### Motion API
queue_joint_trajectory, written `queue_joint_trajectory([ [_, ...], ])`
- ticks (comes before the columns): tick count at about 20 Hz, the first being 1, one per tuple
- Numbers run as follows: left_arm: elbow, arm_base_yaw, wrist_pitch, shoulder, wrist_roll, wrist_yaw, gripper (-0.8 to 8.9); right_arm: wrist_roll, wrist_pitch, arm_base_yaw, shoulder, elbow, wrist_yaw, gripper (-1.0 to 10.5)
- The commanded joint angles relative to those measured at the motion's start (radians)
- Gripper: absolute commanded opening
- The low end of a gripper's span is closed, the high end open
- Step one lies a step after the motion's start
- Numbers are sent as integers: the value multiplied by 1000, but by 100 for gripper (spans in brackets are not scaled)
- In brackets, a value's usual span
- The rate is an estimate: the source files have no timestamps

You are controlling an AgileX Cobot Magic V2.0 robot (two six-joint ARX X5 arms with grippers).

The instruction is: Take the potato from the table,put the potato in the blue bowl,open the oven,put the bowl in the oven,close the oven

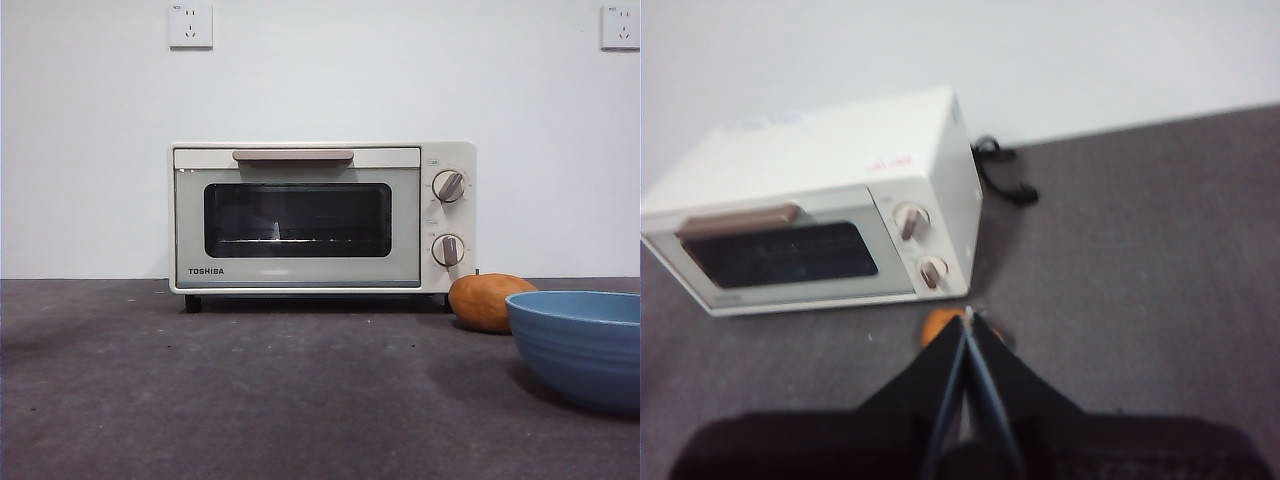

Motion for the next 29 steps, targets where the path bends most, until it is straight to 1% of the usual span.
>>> queue_joint_trajectory([
  [1, 64, 3, -53, 60, 3, 98, -5, -26, -47, 1, 90, 85, -4, -2],
  [3, 102, 3, -95, 102, 18, 159, -5, -35, -80, 1, 147, 133, -6, -3],
  [5, 134, 3, -143, 142, 32, 217, -5, -72, -114, 1, 201, 172, -37, -3],
  [8, 158, 3, -202, 192, 65, 286, -5, -184, -183, 1, 285, 221, -134, -3],
  [10, 159, 3, -229, 216, 87, 311, -5, -285, -232, 1, 347, 248, -222, -3],
  [11, 159, 3, -240, 225, 100, 315, -5, -319, -248, 2, 373, 260, -256, -3],
  [12, 159, 3, -252, 237, 110, 320, -5, -346, -255, 7, 407, 272, -280, -3],
  [15, 159, -1, -281, 263, 135, 341, -5, -375, -250, 32, 515, 307, -283, 2],
  [18, 159, -1, -288, 278, 151, 344, -5, -376, -248, 65, 636, 350, -252, 11],
  [20, 159, -1, -287, 284, 161, 344, -5, -377, -244, 89, 712, 373, -198, 83],
  [21, 159, -1, -287, 288, 167, 344, -5, -381, -242, 108, 769, 390, -153, 146],
  [23, 159, -1, -287, 298, 191, 344, -5, -414, -227, 158, 875, 418, -92, 168],
  [25, 159, -1, -287, 302, 212, 344, -5, -470, -207, 207, 963, 436, -42, 169],
  [26, 159, -1, -287, 305, 220, 344, -5, -493, -185, 234, 999, 441, 0, 198],
  [29, 159, -1, -287, 316, 233, 344, -5, -590, -108, 304, 1092, 460, 94, 522],
])
